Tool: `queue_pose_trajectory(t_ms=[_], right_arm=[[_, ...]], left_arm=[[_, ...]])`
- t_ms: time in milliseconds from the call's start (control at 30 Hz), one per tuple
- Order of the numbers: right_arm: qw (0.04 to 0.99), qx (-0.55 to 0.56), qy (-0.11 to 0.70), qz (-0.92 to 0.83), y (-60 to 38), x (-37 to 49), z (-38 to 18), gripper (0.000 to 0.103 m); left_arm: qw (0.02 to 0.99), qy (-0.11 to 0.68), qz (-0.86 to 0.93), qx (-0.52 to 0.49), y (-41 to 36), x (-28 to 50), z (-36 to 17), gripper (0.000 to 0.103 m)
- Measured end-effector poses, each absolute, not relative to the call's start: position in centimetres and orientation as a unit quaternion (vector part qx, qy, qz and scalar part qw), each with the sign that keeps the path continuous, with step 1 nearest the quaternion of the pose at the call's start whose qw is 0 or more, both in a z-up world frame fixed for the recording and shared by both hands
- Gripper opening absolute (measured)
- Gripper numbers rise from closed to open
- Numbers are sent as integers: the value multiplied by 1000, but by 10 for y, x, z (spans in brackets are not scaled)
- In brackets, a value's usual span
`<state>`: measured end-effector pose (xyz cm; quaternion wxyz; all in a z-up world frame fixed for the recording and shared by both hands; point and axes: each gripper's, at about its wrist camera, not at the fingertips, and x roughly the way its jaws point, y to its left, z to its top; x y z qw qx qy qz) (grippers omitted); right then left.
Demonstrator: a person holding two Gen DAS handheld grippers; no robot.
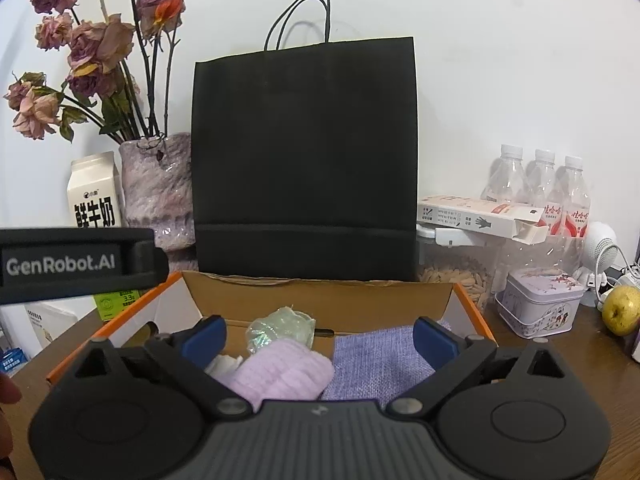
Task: Organize objects
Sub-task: 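Open both tools to drop the pencil case and towel into the box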
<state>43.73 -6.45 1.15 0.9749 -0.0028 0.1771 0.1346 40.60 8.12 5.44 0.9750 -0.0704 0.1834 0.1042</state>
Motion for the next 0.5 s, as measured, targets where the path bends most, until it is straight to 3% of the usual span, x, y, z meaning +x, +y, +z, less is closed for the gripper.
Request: queue_pose_trajectory(t_ms=[500], right_arm=[[974, 2, 183, 135, -68, 432, 15, 101]], left_arm=[[975, 185, 100, -68, 79, 401, 56, 103]])
